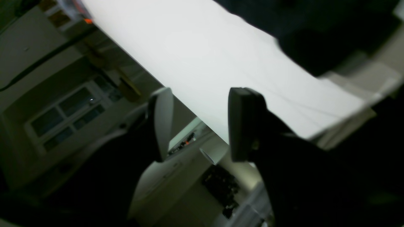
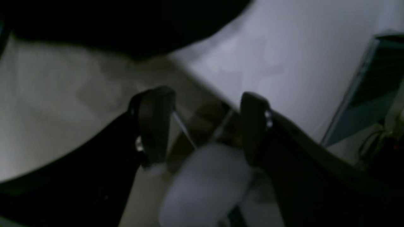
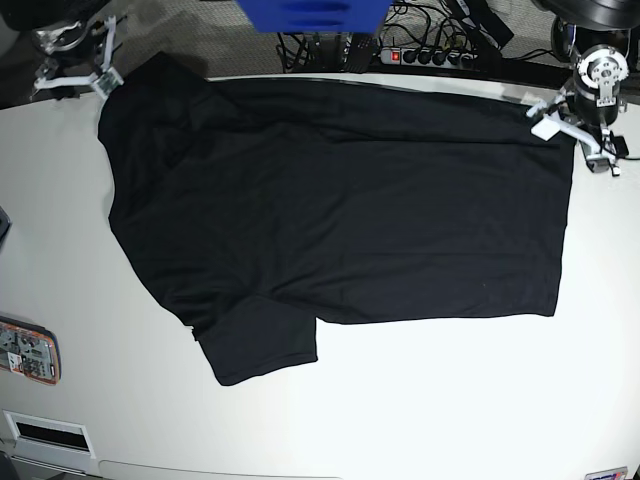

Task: Fold the T-shirt properly
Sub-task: 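Reach both grippers across the shirt toward its hem edge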

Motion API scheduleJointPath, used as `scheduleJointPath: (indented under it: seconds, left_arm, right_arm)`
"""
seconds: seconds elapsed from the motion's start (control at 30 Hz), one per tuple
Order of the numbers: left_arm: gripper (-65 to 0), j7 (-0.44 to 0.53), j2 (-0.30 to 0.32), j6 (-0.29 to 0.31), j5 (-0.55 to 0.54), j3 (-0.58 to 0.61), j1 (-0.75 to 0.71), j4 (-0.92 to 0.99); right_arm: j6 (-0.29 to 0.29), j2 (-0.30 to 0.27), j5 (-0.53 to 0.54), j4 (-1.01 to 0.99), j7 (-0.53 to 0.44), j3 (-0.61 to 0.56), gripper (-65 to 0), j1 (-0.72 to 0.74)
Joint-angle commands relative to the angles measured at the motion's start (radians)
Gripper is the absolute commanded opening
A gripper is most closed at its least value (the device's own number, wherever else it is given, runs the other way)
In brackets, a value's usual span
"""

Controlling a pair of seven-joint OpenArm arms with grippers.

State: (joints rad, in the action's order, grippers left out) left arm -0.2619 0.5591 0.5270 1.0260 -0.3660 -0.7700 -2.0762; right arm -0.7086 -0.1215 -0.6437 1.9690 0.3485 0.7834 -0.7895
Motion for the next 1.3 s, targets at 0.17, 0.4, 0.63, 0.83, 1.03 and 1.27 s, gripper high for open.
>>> scheduleJointPath:
  seconds: [0.17, 0.4, 0.63, 0.83, 1.03, 1.27]
  left_arm:
    - [-37.5, -0.009, -0.003, -0.017, 0.014, -0.015, 0.113, -0.028]
    - [-37.5, -0.004, -0.121, -0.017, 0.014, -0.008, 0.326, -0.028]
    - [-37.5, -0.004, -0.285, -0.017, 0.014, -0.006, 0.465, -0.024]
    - [-37.4, -0.004, -0.310, -0.015, 0.012, -0.005, 0.495, -0.013]
    - [-37.4, -0.004, -0.279, -0.015, 0.003, 0.002, 0.574, 0.081]
    - [-37.4, -0.004, -0.285, -0.018, 0.000, 0.002, 0.789, 0.354]
  right_arm:
    - [0.010, -0.014, 0.149, 0.016, -0.122, 0.147, -31.0, 0.115]
    - [0.010, -0.010, 0.190, 0.014, -0.202, 0.152, -31.0, 0.256]
    - [0.010, -0.013, 0.190, 0.010, -0.194, -0.017, -31.1, 0.394]
    - [0.010, -0.050, 0.187, 0.010, 0.053, -0.292, -31.1, 0.554]
    - [0.010, -0.097, 0.187, 0.006, 0.361, -0.528, -31.1, 0.767]
    - [0.010, -0.028, 0.189, -0.072, 0.579, -0.646, -31.2, 1.126]
